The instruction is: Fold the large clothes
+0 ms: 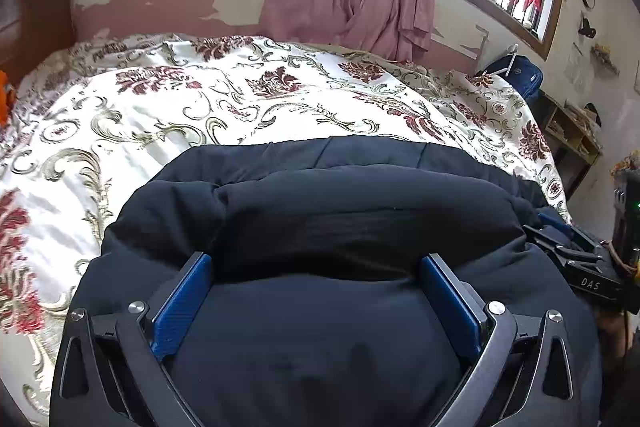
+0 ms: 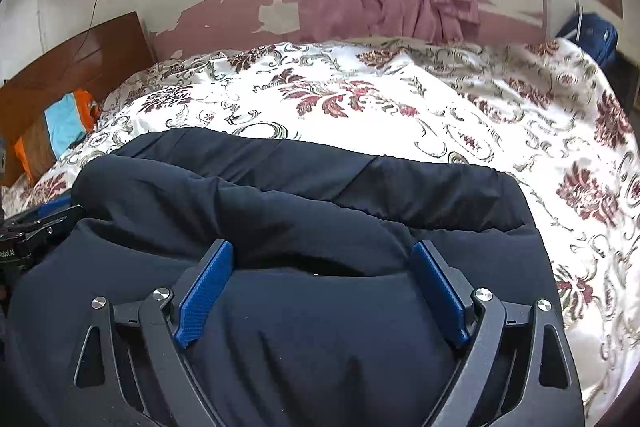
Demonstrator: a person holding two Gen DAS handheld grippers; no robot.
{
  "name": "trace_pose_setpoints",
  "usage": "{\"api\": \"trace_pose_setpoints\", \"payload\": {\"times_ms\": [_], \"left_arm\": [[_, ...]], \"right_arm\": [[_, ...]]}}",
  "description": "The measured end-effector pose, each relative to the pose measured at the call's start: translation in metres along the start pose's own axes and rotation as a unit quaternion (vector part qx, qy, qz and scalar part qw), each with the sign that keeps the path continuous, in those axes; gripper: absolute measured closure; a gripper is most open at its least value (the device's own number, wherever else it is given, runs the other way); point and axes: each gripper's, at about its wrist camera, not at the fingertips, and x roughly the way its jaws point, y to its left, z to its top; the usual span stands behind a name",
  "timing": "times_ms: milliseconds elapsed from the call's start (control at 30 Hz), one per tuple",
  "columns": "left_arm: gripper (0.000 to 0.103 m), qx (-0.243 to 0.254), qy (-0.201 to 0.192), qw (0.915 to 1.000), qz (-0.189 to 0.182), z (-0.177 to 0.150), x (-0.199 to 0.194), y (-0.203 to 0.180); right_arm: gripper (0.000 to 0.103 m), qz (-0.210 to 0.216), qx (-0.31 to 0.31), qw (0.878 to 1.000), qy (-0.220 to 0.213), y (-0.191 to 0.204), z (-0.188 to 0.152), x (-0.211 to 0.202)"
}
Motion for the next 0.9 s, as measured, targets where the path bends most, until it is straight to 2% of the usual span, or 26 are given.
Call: {"api": "trace_pose_setpoints", "payload": {"times_ms": [167,667,900], "left_arm": [[0.000,-0.012,-0.001,0.9998,-0.015,-0.001,0.005,0.005],[0.000,-0.017,-0.003,0.9996,-0.023,-0.003,0.007,0.003],[0.000,-0.034,-0.019,0.9977,-0.055,-0.008,-0.003,0.012]], "right_arm": [[0.015,0.017,0.017,1.000,0.001,-0.003,-0.005,0.007],[0.015,0.041,0.041,0.998,-0.008,-0.009,-0.011,0.008],[0.013,0.056,0.064,0.995,-0.057,-0.018,-0.019,-0.022]]}}
